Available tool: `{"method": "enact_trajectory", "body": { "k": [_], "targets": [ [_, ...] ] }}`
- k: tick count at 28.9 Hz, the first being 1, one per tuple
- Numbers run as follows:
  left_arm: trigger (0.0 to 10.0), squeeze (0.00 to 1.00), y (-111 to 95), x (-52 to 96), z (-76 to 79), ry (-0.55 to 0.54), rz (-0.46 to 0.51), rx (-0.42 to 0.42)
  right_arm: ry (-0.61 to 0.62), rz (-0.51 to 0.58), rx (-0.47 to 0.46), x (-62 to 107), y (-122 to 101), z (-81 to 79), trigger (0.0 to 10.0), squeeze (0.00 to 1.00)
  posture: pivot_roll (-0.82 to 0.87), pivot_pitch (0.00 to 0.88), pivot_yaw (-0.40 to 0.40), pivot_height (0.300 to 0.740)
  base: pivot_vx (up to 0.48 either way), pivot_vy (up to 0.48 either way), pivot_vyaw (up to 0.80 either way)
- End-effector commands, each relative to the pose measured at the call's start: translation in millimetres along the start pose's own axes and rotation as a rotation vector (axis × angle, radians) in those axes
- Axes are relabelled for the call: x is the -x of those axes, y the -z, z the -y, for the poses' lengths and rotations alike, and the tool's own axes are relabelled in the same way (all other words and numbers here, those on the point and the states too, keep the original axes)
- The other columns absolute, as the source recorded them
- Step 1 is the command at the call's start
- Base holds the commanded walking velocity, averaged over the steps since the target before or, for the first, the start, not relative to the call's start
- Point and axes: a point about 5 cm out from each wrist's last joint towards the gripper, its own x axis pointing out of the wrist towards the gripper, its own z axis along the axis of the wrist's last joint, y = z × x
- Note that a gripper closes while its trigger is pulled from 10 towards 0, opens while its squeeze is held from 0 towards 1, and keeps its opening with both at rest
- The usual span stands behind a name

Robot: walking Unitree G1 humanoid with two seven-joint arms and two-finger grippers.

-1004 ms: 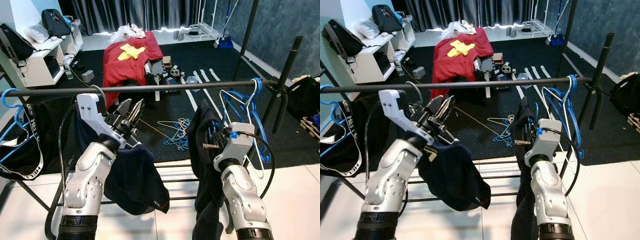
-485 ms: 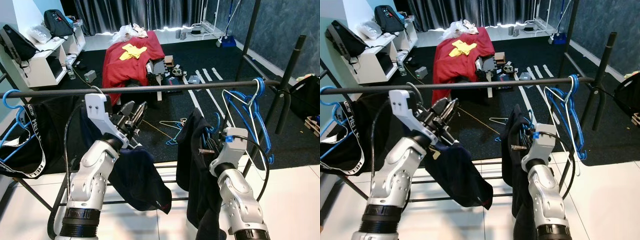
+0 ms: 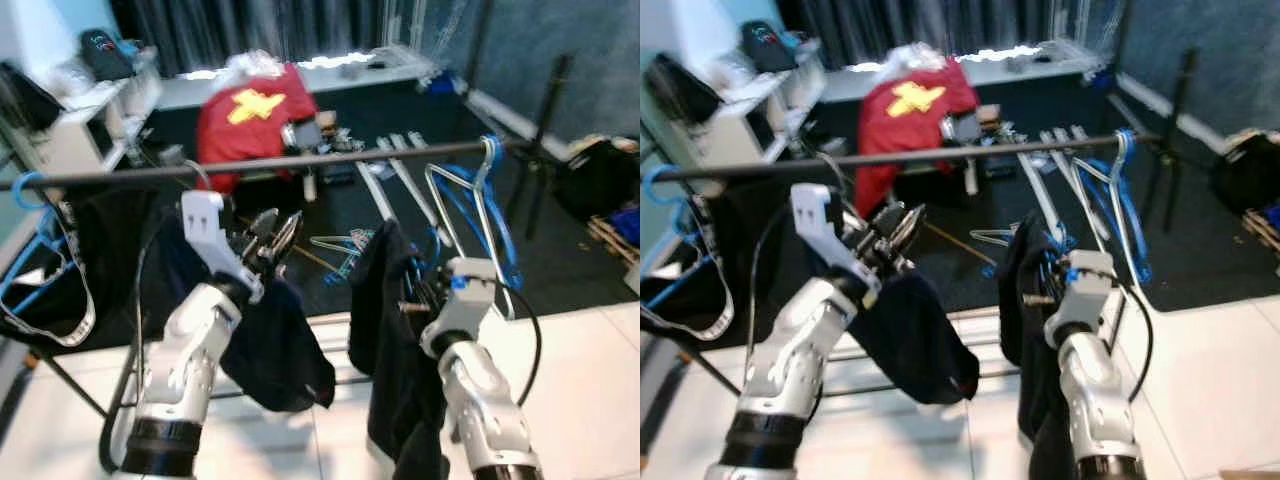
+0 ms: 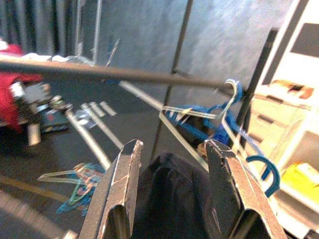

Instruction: Hang hanger

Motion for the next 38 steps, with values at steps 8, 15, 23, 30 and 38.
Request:
{"method": "enact_trajectory", "body": {
  "k": [8,15,23,30,38],
  "targets": [
    [10.0,0.0,13.8,5.1,-13.4,-0.063,-0.128,-0.071,-0.013,0.003,-0.025,1.9,-2.0,-2.1,10.0,0.0,0.0,0.041,0.103,0.74,-0.041,0.0,0.0],
    [10.0,0.0,28.9,8.5,-19.2,-0.083,-0.25,-0.143,0.019,-0.035,-0.035,6.5,7.8,5.1,10.0,0.0,0.01,0.047,0.124,0.74,0.0,0.0,0.0],
    [10.0,0.0,47.6,20.3,-26.8,-0.153,-0.346,-0.148,0.07,-0.097,0.001,23.1,28.1,11.8,10.0,0.0,0.02,0.049,0.125,0.74,0.0,0.0,0.0],
    [10.0,0.0,44.0,28.8,-23.4,-0.114,-0.295,-0.145,-0.104,-0.455,0.204,50.1,77.0,16.3,10.0,0.0,0.01,0.051,0.109,0.74,0.0,0.0,0.0],
    [10.0,0.0,50.5,43.0,-35.8,-0.116,-0.392,-0.29,-0.412,-0.543,0.364,61.7,77.3,14.2,10.0,0.0,-0.02,0.053,0.113,0.74,0.0,0.0,0.0]
  ]
}}
